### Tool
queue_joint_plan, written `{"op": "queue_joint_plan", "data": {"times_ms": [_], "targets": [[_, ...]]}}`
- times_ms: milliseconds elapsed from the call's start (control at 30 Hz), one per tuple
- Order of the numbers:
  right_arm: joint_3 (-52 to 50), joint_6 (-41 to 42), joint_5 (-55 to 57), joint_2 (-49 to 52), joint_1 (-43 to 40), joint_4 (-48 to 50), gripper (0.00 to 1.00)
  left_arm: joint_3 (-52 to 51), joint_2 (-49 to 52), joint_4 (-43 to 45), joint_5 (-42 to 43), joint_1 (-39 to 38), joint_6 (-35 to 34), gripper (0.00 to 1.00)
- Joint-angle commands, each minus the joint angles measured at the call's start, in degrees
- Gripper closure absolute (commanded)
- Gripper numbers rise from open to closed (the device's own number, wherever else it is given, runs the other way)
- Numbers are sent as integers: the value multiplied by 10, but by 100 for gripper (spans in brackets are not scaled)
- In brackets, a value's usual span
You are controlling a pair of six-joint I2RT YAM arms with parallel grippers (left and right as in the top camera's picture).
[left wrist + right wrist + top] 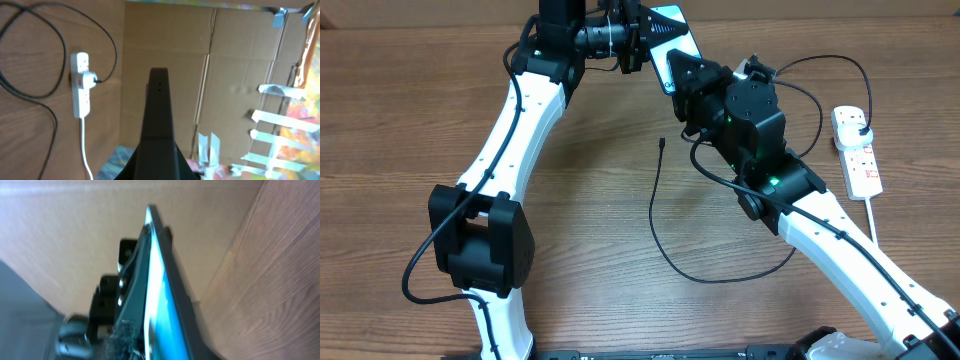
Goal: Plug charger to phone and switch on socket
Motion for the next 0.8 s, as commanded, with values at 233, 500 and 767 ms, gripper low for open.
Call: {"op": "queue_joint_plan", "data": {"times_ms": [233, 500, 767], "targets": [[8, -139, 17, -2, 2, -138, 38, 7, -18, -172, -19, 71, 277, 96], [8, -379, 51, 1, 2, -341, 33, 7, -18, -440, -31, 182, 569, 96], [24, -539, -87, 59, 0, -374, 45, 7, -18, -625, 25, 227, 730, 96]]}}
